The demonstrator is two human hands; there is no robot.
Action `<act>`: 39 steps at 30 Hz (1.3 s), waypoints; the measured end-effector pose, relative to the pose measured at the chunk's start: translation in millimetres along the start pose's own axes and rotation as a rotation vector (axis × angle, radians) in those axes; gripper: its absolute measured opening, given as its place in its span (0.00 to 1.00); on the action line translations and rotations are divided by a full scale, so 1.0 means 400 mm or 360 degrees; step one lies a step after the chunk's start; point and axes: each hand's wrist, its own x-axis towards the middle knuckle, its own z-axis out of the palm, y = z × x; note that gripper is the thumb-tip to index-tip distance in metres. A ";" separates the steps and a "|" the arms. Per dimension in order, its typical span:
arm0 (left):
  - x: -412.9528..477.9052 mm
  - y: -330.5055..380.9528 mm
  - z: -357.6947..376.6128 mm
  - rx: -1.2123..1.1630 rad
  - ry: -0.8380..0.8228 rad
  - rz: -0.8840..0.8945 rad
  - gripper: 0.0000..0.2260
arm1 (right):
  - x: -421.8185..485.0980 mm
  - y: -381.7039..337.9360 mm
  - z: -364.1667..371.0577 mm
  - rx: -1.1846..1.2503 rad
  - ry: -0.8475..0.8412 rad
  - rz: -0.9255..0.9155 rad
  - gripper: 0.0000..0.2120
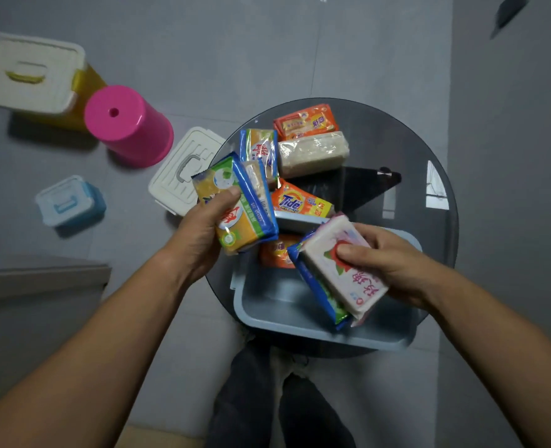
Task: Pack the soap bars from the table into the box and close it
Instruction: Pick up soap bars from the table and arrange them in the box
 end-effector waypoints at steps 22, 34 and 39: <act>0.037 -0.055 -0.035 -0.0075 0.0033 0.0110 0.08 | 0.190 0.123 -0.001 -0.0640 -0.0122 0.0514 0.21; 0.036 -0.058 -0.031 0.0123 -0.0094 0.0200 0.10 | 0.163 0.152 0.028 -0.0862 -0.0158 0.0444 0.16; 0.030 -0.054 -0.026 0.0128 -0.0089 0.0215 0.08 | 0.169 0.180 0.042 -0.0965 0.0031 0.0474 0.18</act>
